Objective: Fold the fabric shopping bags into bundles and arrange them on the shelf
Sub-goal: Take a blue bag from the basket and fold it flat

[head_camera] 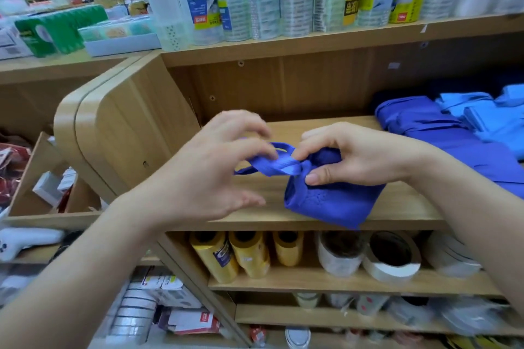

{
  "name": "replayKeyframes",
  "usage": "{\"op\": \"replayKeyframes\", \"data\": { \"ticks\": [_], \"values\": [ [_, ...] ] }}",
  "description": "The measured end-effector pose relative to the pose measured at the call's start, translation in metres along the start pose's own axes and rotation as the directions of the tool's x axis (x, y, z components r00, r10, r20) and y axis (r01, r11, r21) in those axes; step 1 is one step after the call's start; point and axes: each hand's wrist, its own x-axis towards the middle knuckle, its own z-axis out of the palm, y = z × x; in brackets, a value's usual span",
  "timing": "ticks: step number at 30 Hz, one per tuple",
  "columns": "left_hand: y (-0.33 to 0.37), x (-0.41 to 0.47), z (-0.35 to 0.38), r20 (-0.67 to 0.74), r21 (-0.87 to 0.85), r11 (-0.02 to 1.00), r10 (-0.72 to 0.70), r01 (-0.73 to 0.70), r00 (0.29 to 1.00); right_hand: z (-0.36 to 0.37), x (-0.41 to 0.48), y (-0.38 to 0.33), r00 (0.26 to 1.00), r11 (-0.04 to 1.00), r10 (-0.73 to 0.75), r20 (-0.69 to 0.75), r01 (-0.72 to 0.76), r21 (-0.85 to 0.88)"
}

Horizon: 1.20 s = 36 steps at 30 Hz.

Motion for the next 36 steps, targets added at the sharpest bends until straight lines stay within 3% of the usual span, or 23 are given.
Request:
{"op": "replayKeyframes", "data": {
  "ticks": [1,2,4,6,10,13,15,18,21,23,26,29,33,36],
  "values": [
    [0.002,0.001,0.004,0.005,-0.04,0.999,-0.003,0.003,1.0,-0.002,-0.001,0.0,1.0,0.999,0.008,0.019,-0.009,0.04],
    [0.005,0.001,0.006,0.001,-0.185,0.981,-0.056,0.055,0.998,-0.003,-0.003,0.0,0.999,0.996,0.016,0.032,-0.019,0.082],
    [0.011,0.001,0.005,-0.019,-0.585,0.79,-0.243,0.186,0.97,-0.003,-0.007,0.002,0.998,0.982,0.034,0.044,-0.041,0.182],
    [0.013,0.004,-0.001,-0.077,-0.804,0.579,-0.331,0.138,0.94,0.0,-0.009,0.005,0.999,0.955,0.035,0.036,-0.044,0.292],
    [0.008,0.016,-0.004,-0.011,-0.994,0.107,-0.353,0.028,0.936,0.007,-0.008,0.004,0.999,0.883,-0.022,-0.044,0.041,0.468],
    [-0.004,0.017,-0.001,0.124,-0.99,-0.102,-0.317,0.097,0.94,0.006,-0.015,0.004,0.998,0.852,-0.03,-0.059,0.057,0.521],
    [-0.01,0.016,0.001,0.175,-0.979,-0.152,-0.314,0.132,0.933,0.006,-0.018,0.002,0.997,0.922,0.008,-0.072,0.02,0.386],
    [-0.013,0.019,0.0,0.191,-0.966,-0.227,-0.302,0.124,0.934,0.007,-0.016,-0.015,0.978,0.999,0.03,-0.207,-0.037,-0.027],
    [-0.008,0.03,-0.004,0.18,-0.955,-0.277,-0.244,0.109,0.953,0.011,-0.009,-0.029,0.958,0.864,-0.064,-0.279,-0.087,-0.496],
    [-0.001,0.037,-0.004,0.19,-0.942,-0.314,-0.201,0.121,0.961,0.015,-0.006,-0.028,0.948,0.779,-0.14,-0.287,-0.074,-0.622],
    [0.005,0.042,0.002,0.236,-0.926,-0.343,-0.192,0.16,0.953,0.021,-0.003,-0.018,0.929,0.776,-0.179,-0.323,-0.068,-0.627],
    [0.01,0.041,0.006,0.291,-0.916,-0.359,-0.294,0.177,0.91,0.029,-0.004,-0.006,0.881,0.836,-0.204,-0.427,-0.071,-0.545],
    [0.015,0.037,0.021,0.375,-0.914,-0.362,-0.581,0.183,0.722,0.041,-0.01,0.008,0.739,0.947,-0.251,-0.625,0.053,-0.317],
    [0.013,0.033,0.04,0.317,-0.946,-0.208,-0.75,0.248,0.58,0.052,-0.012,0.007,0.69,0.963,-0.254,-0.678,0.116,-0.243]
  ]
}}
